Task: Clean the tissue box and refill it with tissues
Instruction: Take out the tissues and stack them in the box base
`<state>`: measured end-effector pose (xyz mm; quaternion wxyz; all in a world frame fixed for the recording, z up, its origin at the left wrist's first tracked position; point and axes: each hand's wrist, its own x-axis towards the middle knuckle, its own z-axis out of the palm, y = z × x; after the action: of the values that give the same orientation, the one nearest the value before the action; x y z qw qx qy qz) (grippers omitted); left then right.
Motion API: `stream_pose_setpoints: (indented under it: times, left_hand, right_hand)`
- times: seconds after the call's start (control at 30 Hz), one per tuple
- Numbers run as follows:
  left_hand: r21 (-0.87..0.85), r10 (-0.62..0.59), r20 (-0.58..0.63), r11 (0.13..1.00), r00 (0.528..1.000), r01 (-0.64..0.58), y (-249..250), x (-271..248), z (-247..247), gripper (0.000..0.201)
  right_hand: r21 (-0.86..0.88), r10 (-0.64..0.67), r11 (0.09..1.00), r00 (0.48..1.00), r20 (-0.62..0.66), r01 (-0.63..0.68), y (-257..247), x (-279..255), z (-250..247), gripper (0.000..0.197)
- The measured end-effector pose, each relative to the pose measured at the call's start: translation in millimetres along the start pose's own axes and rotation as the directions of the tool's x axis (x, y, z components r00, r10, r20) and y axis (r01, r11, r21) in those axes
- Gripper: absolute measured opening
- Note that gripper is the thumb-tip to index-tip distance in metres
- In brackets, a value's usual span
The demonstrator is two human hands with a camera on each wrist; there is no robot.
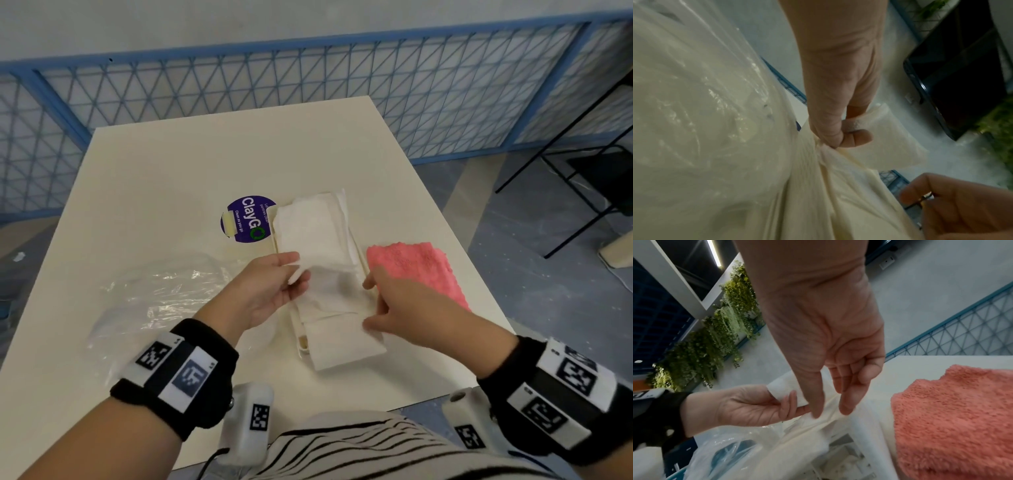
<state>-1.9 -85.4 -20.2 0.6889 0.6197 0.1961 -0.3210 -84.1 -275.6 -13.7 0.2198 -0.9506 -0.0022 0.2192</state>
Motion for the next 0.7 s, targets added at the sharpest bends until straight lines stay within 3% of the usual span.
stream_pose_setpoints:
  times: [0.03, 0.1, 0.17, 0.23, 0.33, 0.4, 0.5, 0.7]
  left_hand:
    - [0.062, 0.014, 0.016, 0.998, 1.000, -0.015, -2.9, 1.6, -1.3, 0.039]
    - [0.342, 0.054, 0.043, 0.937, 0.998, -0.065, -6.9, 5.4, -2.8, 0.046]
    - [0.674, 0.102, 0.039, 0.732, 0.994, -0.101, -9.7, 8.4, -2.3, 0.049]
    - [0.863, 0.190, -0.001, 0.497, 0.982, -0.095, -11.4, 7.3, 1.9, 0.049]
    - [0.960, 0.364, 0.069, 0.230, 0.929, -0.162, -11.1, 4.1, 9.2, 0.050]
    - [0.962, 0.342, 0.187, 0.124, 0.921, -0.242, -13.2, 7.2, 11.1, 0.060]
    - [0.965, 0.234, 0.243, 0.040, 0.941, -0.259, -16.7, 14.1, 13.2, 0.070]
    - [0.973, 0.207, 0.213, 0.038, 0.955, -0.226, -16.3, 24.0, 15.3, 0.066]
  right_hand:
    - [-0.021, -0.044, 0.999, 0.998, 0.045, 0.045, 0.8, -3.6, 1.2, 0.061]
    - [-0.122, -0.154, 0.977, 0.975, 0.158, 0.175, 6.6, -9.3, 7.7, 0.072]
    - [-0.292, -0.256, 0.908, 0.950, 0.180, 0.300, 16.1, -10.1, 18.5, 0.072]
    - [-0.380, -0.328, 0.858, 0.938, 0.113, 0.346, 22.6, -7.4, 23.3, 0.058]
    - [-0.373, -0.446, 0.833, 0.895, -0.017, 0.408, 23.6, -4.3, 19.6, 0.016]
    - [-0.288, -0.468, 0.849, 0.884, -0.018, 0.443, 20.5, -4.4, 11.2, 0.017]
    - [-0.057, -0.467, 0.883, 0.884, -0.012, 0.466, 10.1, -8.1, -6.6, 0.021]
    - [0.219, -0.439, 0.881, 0.897, 0.052, 0.418, -4.7, -15.0, -36.8, 0.008]
